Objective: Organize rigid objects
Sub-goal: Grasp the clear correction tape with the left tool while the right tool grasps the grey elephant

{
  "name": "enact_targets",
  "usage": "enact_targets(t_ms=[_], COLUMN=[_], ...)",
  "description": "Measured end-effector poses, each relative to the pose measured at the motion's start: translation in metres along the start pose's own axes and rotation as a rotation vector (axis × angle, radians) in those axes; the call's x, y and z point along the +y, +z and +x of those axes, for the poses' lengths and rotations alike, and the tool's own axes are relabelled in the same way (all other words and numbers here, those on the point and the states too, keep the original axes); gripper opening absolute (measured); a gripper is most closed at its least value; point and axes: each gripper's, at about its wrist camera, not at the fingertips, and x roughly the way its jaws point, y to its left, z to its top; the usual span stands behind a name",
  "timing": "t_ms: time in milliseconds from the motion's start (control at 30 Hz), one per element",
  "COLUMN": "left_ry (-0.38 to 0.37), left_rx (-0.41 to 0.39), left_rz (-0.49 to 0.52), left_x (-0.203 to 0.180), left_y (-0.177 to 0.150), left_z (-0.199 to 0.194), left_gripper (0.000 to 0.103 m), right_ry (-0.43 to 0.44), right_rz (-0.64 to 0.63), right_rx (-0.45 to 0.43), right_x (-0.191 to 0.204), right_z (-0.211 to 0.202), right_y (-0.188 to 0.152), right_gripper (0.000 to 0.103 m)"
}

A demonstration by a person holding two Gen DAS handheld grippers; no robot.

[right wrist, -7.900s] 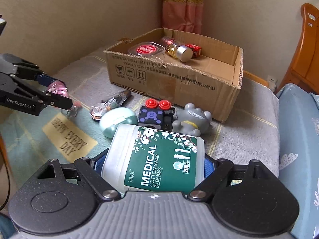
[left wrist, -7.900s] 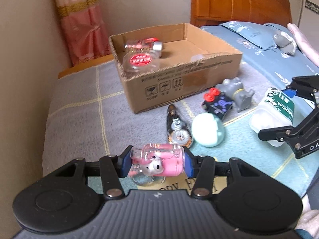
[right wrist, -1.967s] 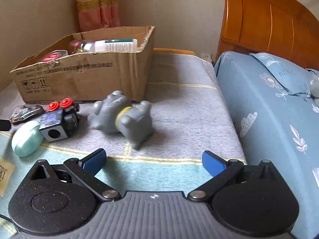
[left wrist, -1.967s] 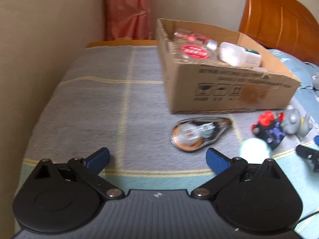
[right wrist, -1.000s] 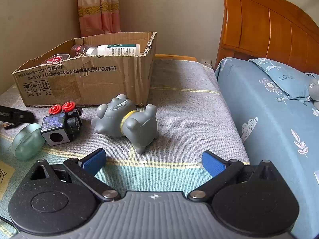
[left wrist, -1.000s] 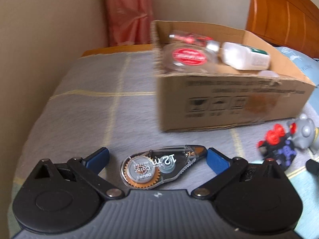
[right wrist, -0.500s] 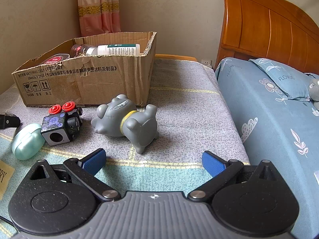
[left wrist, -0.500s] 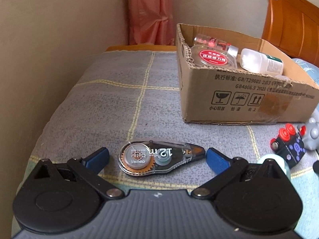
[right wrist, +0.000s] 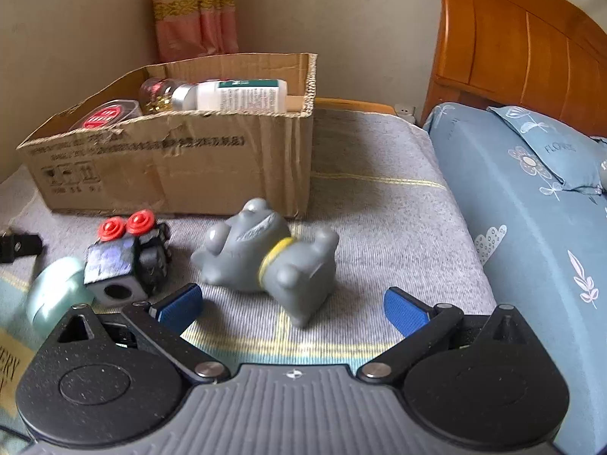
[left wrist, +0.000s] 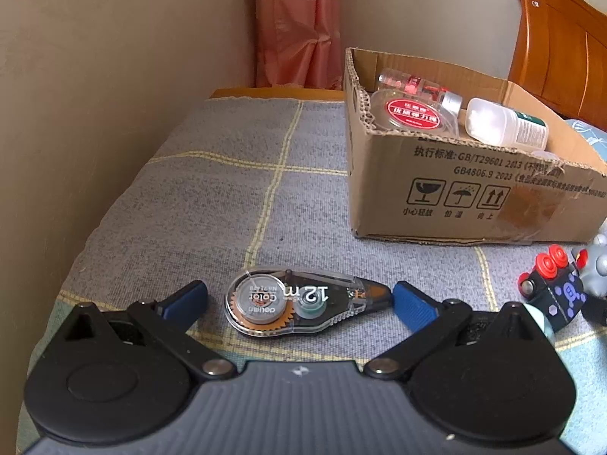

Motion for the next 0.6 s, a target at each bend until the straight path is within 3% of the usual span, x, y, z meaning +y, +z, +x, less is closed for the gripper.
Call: enact_targets(t_ms=[267, 600], left_ry=[-0.008, -0.026], left_rx=[-0.002, -0.007], left_rz=[0.008, 0.023], left_x=[0.002, -0.006], left_y=[0.0, 0.0], left_z=[0.001, -0.003], left_gripper=[0.103, 0.093], right_ry=[-0.087, -0.009], right_rz=[0.079, 0.024], right_rx=[0.026, -0.002], right_x=[-0.04, -0.016], right_z=[-0.004, -0.01], right_y=[-0.002, -0.01], right_gripper=[0.103, 0.103])
